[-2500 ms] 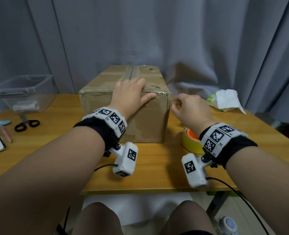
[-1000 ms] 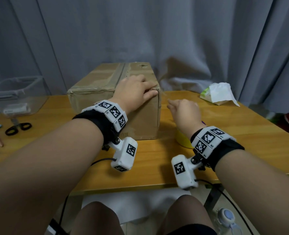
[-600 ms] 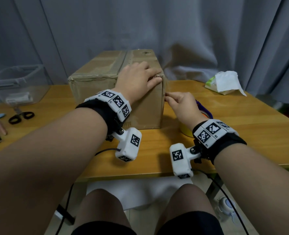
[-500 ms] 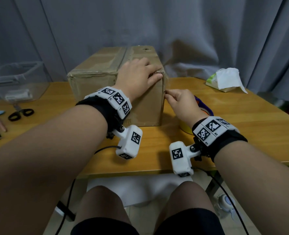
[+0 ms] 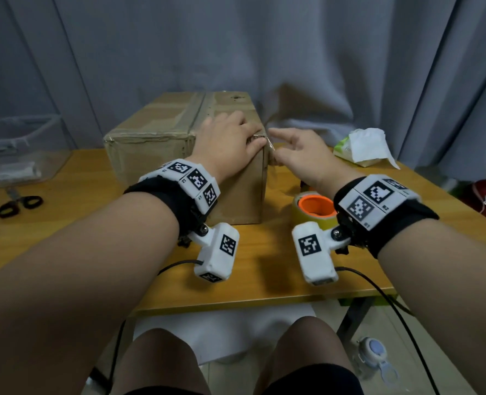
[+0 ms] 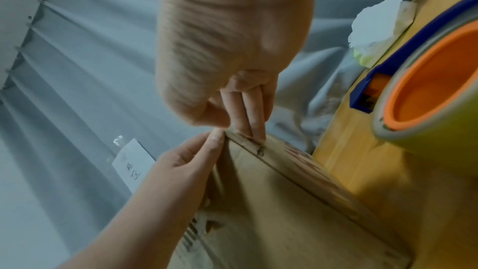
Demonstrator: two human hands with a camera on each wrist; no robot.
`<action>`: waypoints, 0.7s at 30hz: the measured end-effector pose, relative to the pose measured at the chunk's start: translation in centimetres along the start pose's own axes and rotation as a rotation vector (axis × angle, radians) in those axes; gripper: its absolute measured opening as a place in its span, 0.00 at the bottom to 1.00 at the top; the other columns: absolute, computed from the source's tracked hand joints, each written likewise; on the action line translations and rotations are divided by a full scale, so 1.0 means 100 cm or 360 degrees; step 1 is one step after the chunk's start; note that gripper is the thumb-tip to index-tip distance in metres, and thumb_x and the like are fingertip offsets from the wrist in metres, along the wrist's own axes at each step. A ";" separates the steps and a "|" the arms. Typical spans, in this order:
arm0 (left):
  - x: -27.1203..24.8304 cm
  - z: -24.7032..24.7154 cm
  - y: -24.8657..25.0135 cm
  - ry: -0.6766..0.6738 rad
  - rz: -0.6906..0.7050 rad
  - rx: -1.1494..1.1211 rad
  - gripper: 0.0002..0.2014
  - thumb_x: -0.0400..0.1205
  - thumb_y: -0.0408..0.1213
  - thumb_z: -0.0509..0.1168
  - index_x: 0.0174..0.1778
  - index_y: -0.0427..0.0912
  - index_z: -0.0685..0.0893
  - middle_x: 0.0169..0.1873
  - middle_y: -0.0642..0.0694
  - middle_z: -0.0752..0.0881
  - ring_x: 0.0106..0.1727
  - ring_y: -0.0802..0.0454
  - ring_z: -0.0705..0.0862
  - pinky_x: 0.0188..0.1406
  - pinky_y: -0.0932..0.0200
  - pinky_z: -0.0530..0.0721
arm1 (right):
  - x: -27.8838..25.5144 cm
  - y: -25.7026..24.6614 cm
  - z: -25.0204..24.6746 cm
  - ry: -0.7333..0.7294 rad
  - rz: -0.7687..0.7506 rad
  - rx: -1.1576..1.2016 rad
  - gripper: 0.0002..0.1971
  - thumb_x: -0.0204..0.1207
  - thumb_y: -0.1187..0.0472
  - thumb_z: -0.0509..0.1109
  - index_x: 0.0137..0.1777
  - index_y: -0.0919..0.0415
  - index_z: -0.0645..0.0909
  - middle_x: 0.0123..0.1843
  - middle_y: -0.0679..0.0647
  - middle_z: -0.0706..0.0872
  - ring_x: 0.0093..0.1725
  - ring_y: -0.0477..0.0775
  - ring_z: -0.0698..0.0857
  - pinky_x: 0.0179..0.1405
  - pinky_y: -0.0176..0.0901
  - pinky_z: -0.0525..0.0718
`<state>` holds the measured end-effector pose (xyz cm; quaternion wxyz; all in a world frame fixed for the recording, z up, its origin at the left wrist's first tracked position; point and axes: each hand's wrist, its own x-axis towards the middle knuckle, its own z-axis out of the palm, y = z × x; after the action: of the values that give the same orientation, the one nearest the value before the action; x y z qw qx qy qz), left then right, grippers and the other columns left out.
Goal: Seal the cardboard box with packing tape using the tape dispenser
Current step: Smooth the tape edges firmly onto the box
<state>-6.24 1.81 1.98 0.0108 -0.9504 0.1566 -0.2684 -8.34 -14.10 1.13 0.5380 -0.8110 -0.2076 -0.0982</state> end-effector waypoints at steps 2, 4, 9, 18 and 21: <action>0.001 -0.002 -0.001 -0.0024 0.0004 -0.0001 0.22 0.83 0.58 0.52 0.70 0.56 0.77 0.58 0.44 0.79 0.64 0.41 0.75 0.60 0.48 0.68 | 0.001 0.002 -0.005 -0.0082 -0.0005 -0.0088 0.29 0.75 0.80 0.60 0.76 0.64 0.68 0.49 0.54 0.84 0.41 0.41 0.84 0.42 0.23 0.82; 0.001 -0.008 -0.007 -0.0083 0.0061 -0.0034 0.23 0.84 0.57 0.51 0.72 0.56 0.76 0.59 0.43 0.80 0.64 0.40 0.76 0.61 0.48 0.70 | 0.003 0.001 -0.011 -0.0164 -0.0080 -0.0321 0.32 0.72 0.81 0.59 0.76 0.59 0.68 0.51 0.56 0.85 0.41 0.37 0.85 0.44 0.29 0.84; -0.001 -0.020 -0.029 -0.0181 0.0228 -0.0064 0.23 0.87 0.49 0.51 0.73 0.42 0.74 0.69 0.40 0.79 0.70 0.43 0.76 0.67 0.49 0.72 | 0.014 -0.006 -0.019 -0.0282 -0.0406 -0.1167 0.18 0.75 0.70 0.62 0.60 0.49 0.75 0.46 0.53 0.88 0.49 0.56 0.86 0.49 0.52 0.84; -0.011 -0.003 -0.025 0.0020 0.0058 0.0007 0.25 0.86 0.51 0.50 0.76 0.43 0.70 0.73 0.45 0.76 0.72 0.46 0.75 0.66 0.52 0.70 | 0.034 -0.017 -0.015 -0.0337 -0.0584 -0.1569 0.04 0.75 0.57 0.70 0.47 0.53 0.84 0.44 0.53 0.89 0.49 0.58 0.85 0.48 0.55 0.83; -0.011 -0.001 -0.024 0.0058 0.0052 0.0031 0.24 0.86 0.51 0.50 0.76 0.44 0.70 0.72 0.45 0.77 0.71 0.46 0.76 0.65 0.52 0.70 | 0.029 -0.007 -0.008 -0.0229 -0.0531 -0.1277 0.03 0.75 0.61 0.71 0.47 0.58 0.82 0.40 0.56 0.88 0.42 0.57 0.86 0.45 0.57 0.84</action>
<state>-6.48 4.47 1.73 0.0216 -0.9425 0.1696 -0.2871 -6.00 -13.96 3.13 0.1413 -0.9159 -0.3183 -0.1998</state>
